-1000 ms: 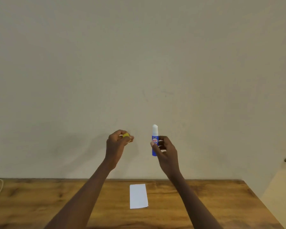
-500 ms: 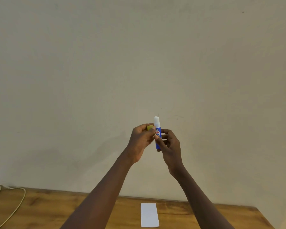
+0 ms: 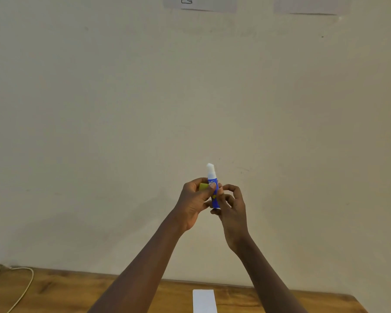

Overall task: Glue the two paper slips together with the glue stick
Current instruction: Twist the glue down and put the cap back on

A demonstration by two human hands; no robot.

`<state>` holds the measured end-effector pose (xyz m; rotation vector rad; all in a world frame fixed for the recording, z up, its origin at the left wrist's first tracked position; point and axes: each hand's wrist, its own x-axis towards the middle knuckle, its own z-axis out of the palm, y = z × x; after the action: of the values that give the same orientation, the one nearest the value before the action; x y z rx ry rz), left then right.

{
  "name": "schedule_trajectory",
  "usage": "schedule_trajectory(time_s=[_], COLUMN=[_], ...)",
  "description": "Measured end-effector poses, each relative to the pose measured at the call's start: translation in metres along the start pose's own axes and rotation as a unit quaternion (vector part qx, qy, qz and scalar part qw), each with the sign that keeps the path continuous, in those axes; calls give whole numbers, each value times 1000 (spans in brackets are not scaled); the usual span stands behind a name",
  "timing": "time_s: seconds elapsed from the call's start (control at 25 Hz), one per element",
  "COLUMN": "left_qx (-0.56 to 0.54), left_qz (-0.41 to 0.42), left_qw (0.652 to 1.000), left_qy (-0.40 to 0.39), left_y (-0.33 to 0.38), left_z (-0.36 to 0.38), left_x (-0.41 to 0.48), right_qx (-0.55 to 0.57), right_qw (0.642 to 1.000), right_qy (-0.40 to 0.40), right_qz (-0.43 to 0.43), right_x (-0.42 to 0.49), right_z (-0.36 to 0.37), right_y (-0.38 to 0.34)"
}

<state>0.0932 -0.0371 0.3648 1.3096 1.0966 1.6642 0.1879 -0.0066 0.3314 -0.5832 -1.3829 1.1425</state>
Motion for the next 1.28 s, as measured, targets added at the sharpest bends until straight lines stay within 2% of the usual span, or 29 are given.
schedule_trajectory(time_s=[0.12,0.16,0.24,0.32,0.36,0.4,0.44,0.48,0.52,0.56,0.6,0.64,0.72,0.76,0.84,0.92,1.0,1.08,1.12,1.16,1.2,1.24,1.28], left_qx=[9,13,20,19,24,40,62,78,77,59,31,5,5,15,19,7,18,64,81,78,59,32,11], left_qz=[-12,-13,-5,5,10,14,17,16,13,12,17,22,35,44,36,18,20,13,5,1,11,24,29], left_qw=[1000,1000,1000,1000,1000,999,996,992,988,989,993,997,999,999,998,998,999,995,988,983,986,994,999], left_qy=[-2,-6,-14,-12,1,27,62,100,130,137,116,75,-5,-27,-46,-59,-26,74,132,164,155,106,23], left_y=[4,5,6,8,8,8,8,9,11,13,15,18,24,24,21,17,14,10,10,10,10,11,15], left_z=[-1,-2,-4,-4,-2,3,9,16,21,25,27,26,20,17,13,14,20,32,38,40,40,38,33], left_x=[2,2,4,4,4,5,6,6,5,4,5,4,4,5,3,1,0,2,0,-2,-2,-1,-2], right_qx=[128,163,258,316,302,248,146,23,-45,-66,-38,54,253,301,325,329,267,84,-4,-41,-30,41,145], right_qw=[969,952,922,912,927,956,984,992,986,983,989,996,958,933,915,920,955,991,992,989,992,997,987], right_qy=[-7,-24,-31,-12,7,37,75,122,148,148,115,60,-27,-48,-52,-21,34,99,117,120,103,60,-1], right_qz=[211,257,287,262,222,154,66,-16,-67,-92,-81,-23,135,190,231,211,123,-9,-52,-72,-67,-18,66], right_x=[0,-1,-1,-1,-2,-3,-5,-8,-10,-11,-13,-13,-11,-10,-9,-9,-12,-14,-14,-15,-15,-15,-15], right_z=[3,3,7,14,19,23,27,29,29,26,23,18,6,0,-4,-3,2,5,6,5,2,-1,-6], right_y=[-3,-4,-6,-6,-3,2,9,12,15,19,17,11,-6,-13,-21,-20,-12,-1,3,6,4,-2,-10])
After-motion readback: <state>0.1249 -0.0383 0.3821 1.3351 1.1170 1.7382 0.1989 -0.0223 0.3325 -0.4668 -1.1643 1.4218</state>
